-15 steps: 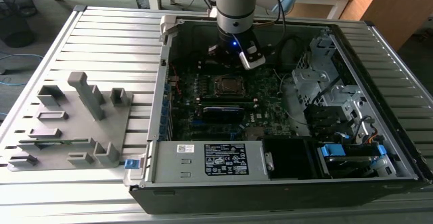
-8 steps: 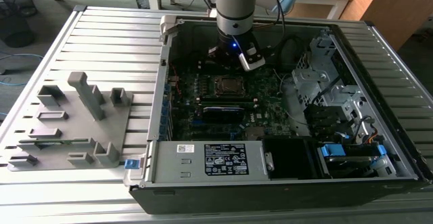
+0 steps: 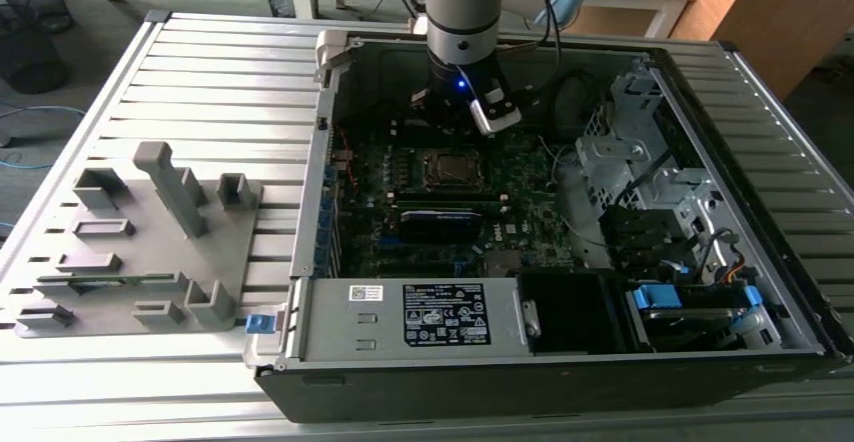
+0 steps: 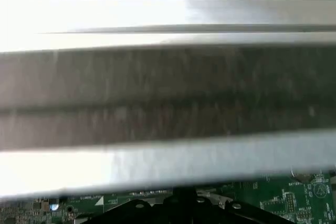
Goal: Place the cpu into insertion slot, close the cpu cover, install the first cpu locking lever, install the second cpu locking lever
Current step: 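Install the first cpu locking lever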
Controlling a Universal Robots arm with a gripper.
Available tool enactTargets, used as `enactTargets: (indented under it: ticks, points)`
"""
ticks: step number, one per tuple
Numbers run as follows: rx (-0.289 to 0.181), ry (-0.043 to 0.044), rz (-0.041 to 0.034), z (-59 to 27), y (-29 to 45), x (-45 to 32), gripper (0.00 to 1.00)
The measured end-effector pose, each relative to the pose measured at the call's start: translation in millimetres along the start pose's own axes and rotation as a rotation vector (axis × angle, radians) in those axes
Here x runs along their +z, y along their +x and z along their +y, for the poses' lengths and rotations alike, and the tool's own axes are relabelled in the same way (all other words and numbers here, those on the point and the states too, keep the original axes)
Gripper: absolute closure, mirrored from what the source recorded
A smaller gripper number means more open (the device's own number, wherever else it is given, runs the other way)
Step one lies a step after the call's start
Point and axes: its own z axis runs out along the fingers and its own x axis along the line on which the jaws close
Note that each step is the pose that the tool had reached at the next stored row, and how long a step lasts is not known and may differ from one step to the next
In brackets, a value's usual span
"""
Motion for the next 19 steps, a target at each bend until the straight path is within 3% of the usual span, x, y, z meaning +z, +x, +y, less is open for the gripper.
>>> enactTargets:
  ticks: [19]
  points:
    - [0.012,0.0053,-0.0025,1.2,0.5,3.8,0.89]
